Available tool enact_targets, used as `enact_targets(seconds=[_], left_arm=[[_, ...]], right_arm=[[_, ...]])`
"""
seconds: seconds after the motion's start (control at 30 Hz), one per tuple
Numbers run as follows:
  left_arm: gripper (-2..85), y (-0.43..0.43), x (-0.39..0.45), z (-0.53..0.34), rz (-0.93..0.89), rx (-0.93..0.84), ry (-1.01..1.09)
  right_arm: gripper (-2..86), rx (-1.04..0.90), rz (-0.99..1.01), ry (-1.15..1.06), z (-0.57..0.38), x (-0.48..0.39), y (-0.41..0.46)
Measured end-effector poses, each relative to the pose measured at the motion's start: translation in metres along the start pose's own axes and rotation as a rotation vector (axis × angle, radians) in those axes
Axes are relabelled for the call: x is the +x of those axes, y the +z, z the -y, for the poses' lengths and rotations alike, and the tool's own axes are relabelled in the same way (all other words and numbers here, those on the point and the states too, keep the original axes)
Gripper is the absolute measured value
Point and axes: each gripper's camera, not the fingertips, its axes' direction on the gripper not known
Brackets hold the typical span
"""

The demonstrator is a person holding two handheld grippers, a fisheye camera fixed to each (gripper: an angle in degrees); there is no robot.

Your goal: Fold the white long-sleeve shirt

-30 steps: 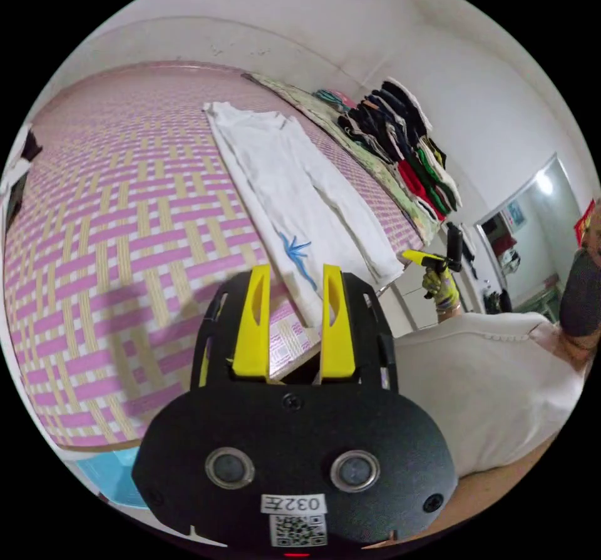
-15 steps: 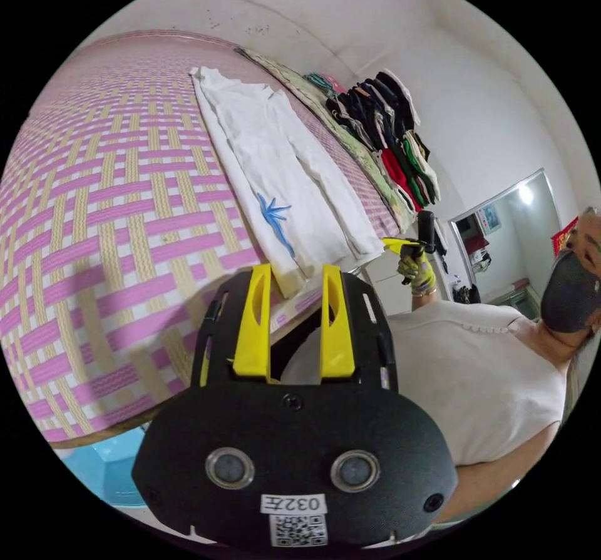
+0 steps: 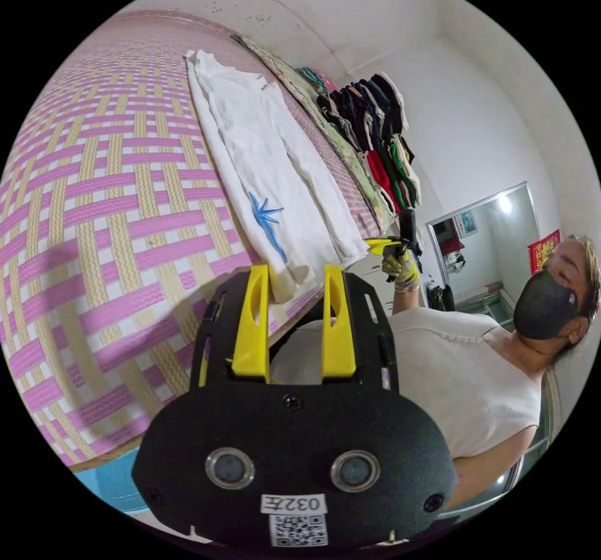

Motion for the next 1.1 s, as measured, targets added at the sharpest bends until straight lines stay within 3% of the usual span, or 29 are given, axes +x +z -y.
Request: enact_targets(seconds=[0.33, 0.53, 0.87, 1.1], left_arm=[[8.4, -0.005, -0.021, 0.014, -0.044, -0.017, -0.018], [0.2, -0.018, -0.032, 0.000, 0.011, 0.033, -0.021], [-1.7, -0.038, -0.030, -0.055, -0.387, -0.030, 0.144], [-1.7, -0.099, -0.043, 0.010, -0.456, 0.108, 0.084]], right_arm=[[9.1, 0.061, 0.104, 0.034, 0.005, 0.021, -0.006], [4.8, 0.101, 0.046, -0.034, -0.009, 0.017, -0.020], [4.2, 0.051, 0.281, -0.259, -0.059, -0.017, -0.050], [4.3, 0.239, 0.309, -0.264, -0.001, -0.003, -0.110]])
